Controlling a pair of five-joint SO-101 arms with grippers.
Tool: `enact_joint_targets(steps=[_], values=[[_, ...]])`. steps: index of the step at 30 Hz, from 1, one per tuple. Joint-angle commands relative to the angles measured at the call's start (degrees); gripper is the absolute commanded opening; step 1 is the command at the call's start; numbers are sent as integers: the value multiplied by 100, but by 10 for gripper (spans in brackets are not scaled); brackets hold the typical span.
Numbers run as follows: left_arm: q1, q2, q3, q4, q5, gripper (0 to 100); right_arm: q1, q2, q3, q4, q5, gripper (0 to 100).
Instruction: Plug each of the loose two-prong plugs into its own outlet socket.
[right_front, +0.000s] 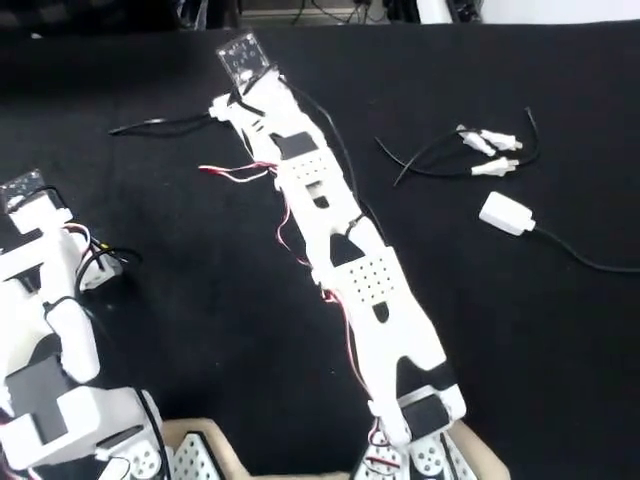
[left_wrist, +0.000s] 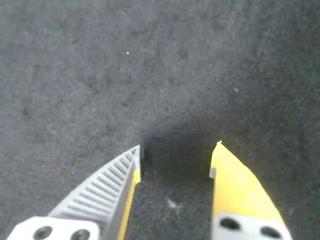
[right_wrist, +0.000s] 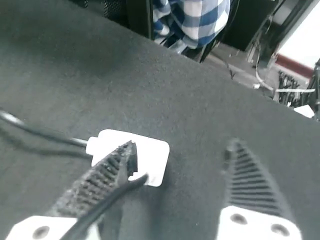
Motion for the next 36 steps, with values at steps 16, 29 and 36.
enact_joint_targets(steps=[16,29,36], values=[[66,-105,-13,-70,53,228,-1310,-1147,-2756,2857,35,332],[66,-105,-13,-70,44,228,-1565,-2985,-2765,2673,149,332],[66,-105,-13,-70,35,228,-985,-4435,-2756,3042,695,332]])
